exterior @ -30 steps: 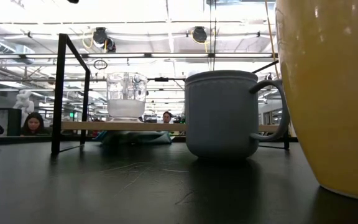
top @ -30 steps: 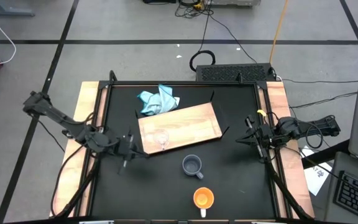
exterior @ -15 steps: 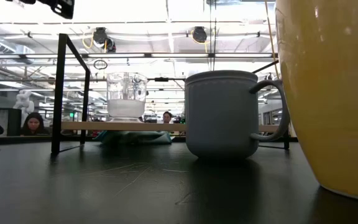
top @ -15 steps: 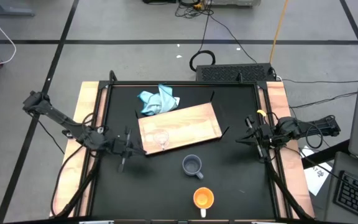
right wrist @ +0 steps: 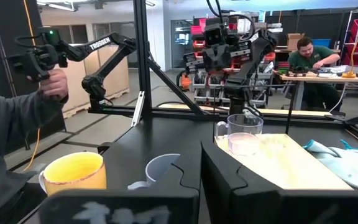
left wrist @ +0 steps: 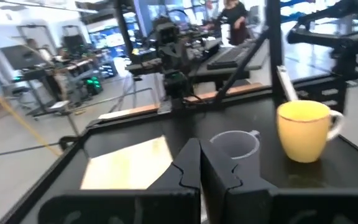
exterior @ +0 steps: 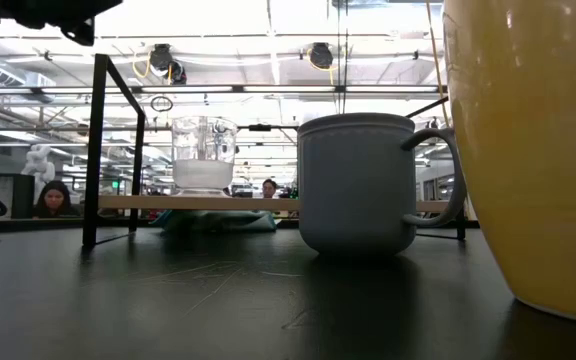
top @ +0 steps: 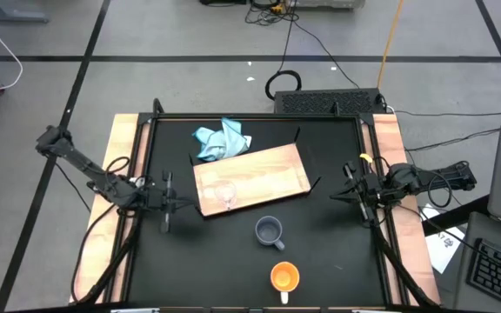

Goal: Stack small to large cups/mugs on shelf
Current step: Put the gray mug on the shelf

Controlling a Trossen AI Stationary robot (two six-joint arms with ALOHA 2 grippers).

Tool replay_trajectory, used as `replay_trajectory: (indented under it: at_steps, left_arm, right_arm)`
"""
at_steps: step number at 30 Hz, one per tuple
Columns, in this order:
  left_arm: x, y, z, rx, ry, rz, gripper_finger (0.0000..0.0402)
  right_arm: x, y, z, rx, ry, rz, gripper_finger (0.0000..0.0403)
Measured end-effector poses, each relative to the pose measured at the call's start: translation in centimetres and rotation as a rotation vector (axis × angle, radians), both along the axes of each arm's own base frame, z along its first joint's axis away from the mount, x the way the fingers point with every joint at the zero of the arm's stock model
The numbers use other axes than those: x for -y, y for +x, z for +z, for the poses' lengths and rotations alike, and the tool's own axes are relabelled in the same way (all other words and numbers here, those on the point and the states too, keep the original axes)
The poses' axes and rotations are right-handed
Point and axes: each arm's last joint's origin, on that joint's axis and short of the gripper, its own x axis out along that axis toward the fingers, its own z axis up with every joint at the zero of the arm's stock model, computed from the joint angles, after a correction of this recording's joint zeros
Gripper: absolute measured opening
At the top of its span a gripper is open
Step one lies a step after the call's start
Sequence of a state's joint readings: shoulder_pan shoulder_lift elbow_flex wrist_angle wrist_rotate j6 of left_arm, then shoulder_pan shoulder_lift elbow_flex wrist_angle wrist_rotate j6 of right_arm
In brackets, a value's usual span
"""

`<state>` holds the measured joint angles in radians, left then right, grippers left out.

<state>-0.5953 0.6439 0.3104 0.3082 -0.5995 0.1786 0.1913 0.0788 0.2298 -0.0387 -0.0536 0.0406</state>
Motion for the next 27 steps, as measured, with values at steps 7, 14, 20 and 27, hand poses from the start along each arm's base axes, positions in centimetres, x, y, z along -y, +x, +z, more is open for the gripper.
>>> replay_trajectory:
  at_steps: [7,14,20,27]
  left_arm:
    - [-0.6,-0.8,-1.6,0.024,-0.012,0.122,0.0]
    - [-1.8,-1.9,-3.2,0.115,0.052,0.167,0.0]
    - [-2.8,-2.4,-3.6,0.113,0.105,0.146,0.0]
    - [-3.6,-3.3,-3.7,0.032,0.11,0.088,0.0]
  right_arm:
    - [0.0,0.0,0.0,0.0,0.0,0.0,0.0]
    - [0.0,0.0,0.1,0.007,-0.002,0.0,0.0]
    - [0.0,0.0,0.1,0.011,0.001,0.0,0.0]
    - [0.0,0.0,0.1,0.011,0.001,0.0,0.0]
